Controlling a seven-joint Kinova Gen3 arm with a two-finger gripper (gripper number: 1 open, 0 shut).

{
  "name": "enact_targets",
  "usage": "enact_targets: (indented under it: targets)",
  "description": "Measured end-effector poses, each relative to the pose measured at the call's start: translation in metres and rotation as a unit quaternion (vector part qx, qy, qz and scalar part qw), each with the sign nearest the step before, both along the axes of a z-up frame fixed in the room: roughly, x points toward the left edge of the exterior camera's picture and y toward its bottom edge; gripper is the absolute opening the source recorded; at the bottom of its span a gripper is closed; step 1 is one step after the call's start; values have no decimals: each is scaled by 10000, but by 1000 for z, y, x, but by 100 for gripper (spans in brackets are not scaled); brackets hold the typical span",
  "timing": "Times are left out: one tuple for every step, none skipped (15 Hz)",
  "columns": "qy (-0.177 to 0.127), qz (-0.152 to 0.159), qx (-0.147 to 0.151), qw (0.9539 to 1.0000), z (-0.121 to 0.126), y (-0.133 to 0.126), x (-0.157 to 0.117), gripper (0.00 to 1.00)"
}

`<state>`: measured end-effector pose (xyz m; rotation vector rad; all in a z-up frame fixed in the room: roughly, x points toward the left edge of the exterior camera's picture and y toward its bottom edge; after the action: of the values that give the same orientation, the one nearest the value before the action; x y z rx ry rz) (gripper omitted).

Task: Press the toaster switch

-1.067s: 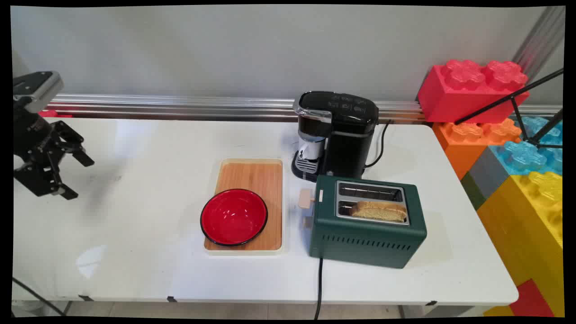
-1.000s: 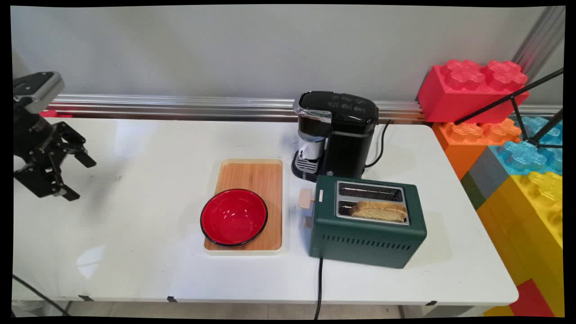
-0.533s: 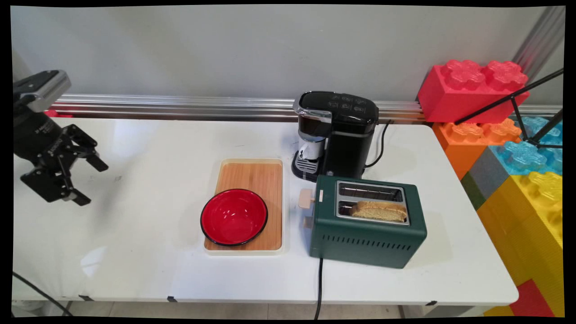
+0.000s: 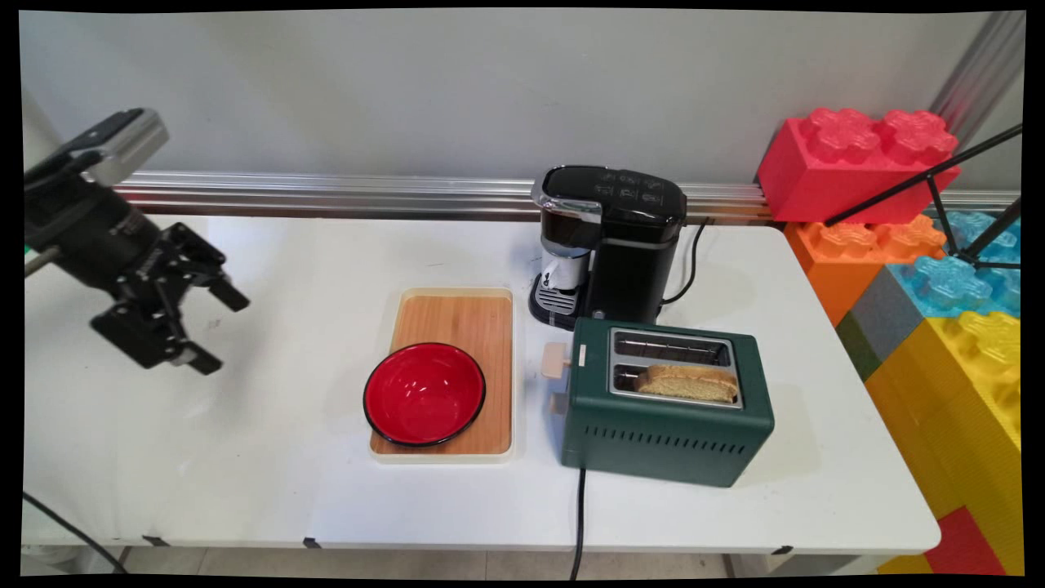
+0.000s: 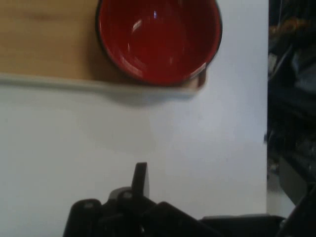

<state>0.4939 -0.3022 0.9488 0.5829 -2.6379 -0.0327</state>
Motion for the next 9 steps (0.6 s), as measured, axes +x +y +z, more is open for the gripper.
enact_targets:
  targets:
    - [95, 8, -23, 10000, 1, -2, -8, 100]
    - [206, 14, -46, 9998, 3, -4, -16, 100]
    - [345, 9, -65, 9994, 5, -6, -25, 100]
    - [476, -9, -83, 9988, 6, -9, -32, 100]
    - [559, -21, -96, 9984, 8, -11, -37, 100]
    - [677, -39, -126, 9976, 9, -13, -44, 100]
    - [806, -62, -158, 9966, 11, -16, -51, 100]
    - [926, -87, -196, 9955, 13, -20, -58, 100]
    - [1004, -104, -224, 9946, 14, -22, -62, 100]
